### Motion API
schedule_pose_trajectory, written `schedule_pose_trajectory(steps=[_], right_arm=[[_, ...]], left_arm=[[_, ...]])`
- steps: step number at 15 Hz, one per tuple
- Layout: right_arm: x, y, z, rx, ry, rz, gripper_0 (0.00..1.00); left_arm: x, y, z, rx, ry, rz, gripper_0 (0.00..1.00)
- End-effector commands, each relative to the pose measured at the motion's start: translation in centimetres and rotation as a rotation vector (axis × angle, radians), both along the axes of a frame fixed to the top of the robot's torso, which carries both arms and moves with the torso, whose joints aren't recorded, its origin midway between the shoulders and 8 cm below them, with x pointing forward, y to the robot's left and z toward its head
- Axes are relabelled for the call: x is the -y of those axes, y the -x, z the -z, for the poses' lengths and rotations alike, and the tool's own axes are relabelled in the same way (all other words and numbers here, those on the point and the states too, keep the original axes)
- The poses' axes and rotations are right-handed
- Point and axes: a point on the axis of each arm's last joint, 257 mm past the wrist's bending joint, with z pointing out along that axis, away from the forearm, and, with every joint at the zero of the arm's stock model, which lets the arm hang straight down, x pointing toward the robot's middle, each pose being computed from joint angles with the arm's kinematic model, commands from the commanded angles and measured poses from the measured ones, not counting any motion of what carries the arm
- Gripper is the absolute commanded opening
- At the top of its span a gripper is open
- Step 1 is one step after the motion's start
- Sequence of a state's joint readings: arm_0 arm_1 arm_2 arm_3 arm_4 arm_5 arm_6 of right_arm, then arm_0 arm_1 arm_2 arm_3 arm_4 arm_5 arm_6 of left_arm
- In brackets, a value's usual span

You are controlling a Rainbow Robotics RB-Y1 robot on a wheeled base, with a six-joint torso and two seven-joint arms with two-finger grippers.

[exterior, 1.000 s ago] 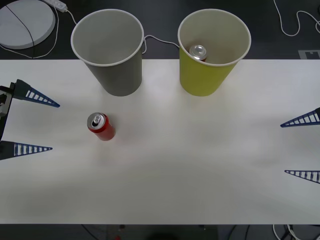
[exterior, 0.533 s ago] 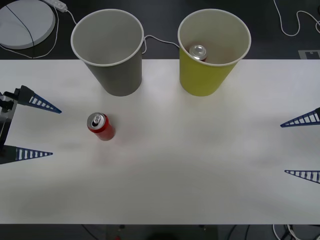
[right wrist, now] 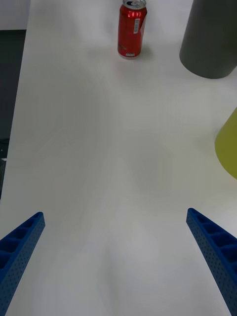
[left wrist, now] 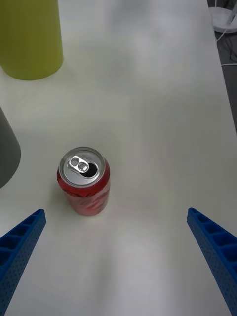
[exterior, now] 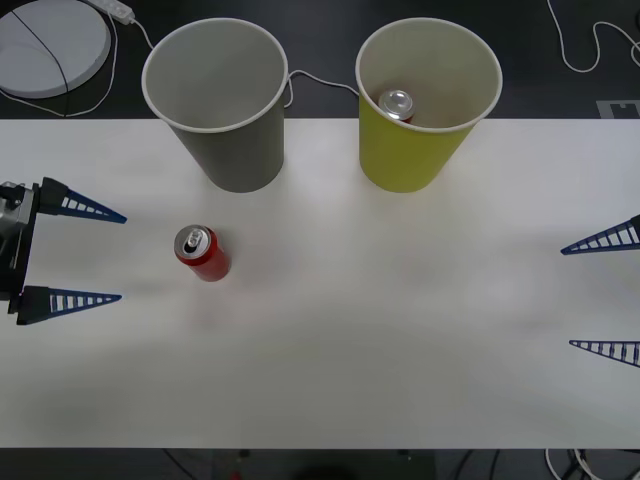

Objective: Put the can into the green bin and the plastic bottle into the gray bin

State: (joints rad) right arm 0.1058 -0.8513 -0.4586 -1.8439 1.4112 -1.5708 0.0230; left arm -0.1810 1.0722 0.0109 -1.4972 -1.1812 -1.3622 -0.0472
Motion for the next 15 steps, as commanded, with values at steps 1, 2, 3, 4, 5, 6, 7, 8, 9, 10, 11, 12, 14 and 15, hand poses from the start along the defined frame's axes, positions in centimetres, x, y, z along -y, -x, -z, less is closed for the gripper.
schedule_pose_trajectory(steps=[1,2,3,4,5,6,7,8,9,10,11,12,14,15], right_arm=[[0.0,0.0,0.0,0.000,0.000,0.000,1.00],[0.0,0.0,0.0,0.000,0.000,0.000,1.00],[0.0,0.0,0.0,0.000,0.000,0.000,1.00],[0.0,0.0,0.0,0.000,0.000,0.000,1.00],[0.0,0.0,0.0,0.000,0.000,0.000,1.00],[0.0,0.0,0.0,0.000,0.000,0.000,1.00],[0.0,0.0,0.0,0.000,0.000,0.000,1.00],[0.0,0.0,0.0,0.000,0.000,0.000,1.00],[0.0,0.0,0.0,0.000,0.000,0.000,1.00],[0.0,0.0,0.0,0.000,0.000,0.000,1.00],[0.0,0.0,0.0,0.000,0.000,0.000,1.00],[0.0,0.0,0.0,0.000,0.000,0.000,1.00],[0.0,0.0,0.0,0.000,0.000,0.000,1.00],[0.0,0.0,0.0,0.000,0.000,0.000,1.00]], left_arm=[[-0.6,-0.8,0.9,0.044,0.018,-0.011,1.00],[-0.8,-1.2,1.3,0.060,0.031,-0.018,1.00],[-1.0,-1.3,1.9,0.067,0.046,-0.024,1.00],[-1.2,-1.5,2.4,0.079,0.056,-0.026,1.00],[-1.2,-1.6,2.8,0.086,0.075,-0.030,1.00],[-1.3,-1.7,3.3,0.089,0.095,-0.036,1.00],[-1.5,-1.8,3.7,0.097,0.109,-0.040,1.00],[-1.7,-1.9,4.2,0.104,0.131,-0.051,1.00],[-1.7,-2.0,4.5,0.113,0.146,-0.057,1.00],[-1.8,-2.1,5.1,0.123,0.164,-0.069,1.00],[-1.7,-2.2,5.4,0.130,0.180,-0.076,1.00],[-1.8,-2.4,5.9,0.141,0.190,-0.086,1.00],[-1.6,-2.5,6.8,0.155,0.220,-0.103,1.00],[-1.5,-2.6,7.2,0.154,0.238,-0.112,1.00]])
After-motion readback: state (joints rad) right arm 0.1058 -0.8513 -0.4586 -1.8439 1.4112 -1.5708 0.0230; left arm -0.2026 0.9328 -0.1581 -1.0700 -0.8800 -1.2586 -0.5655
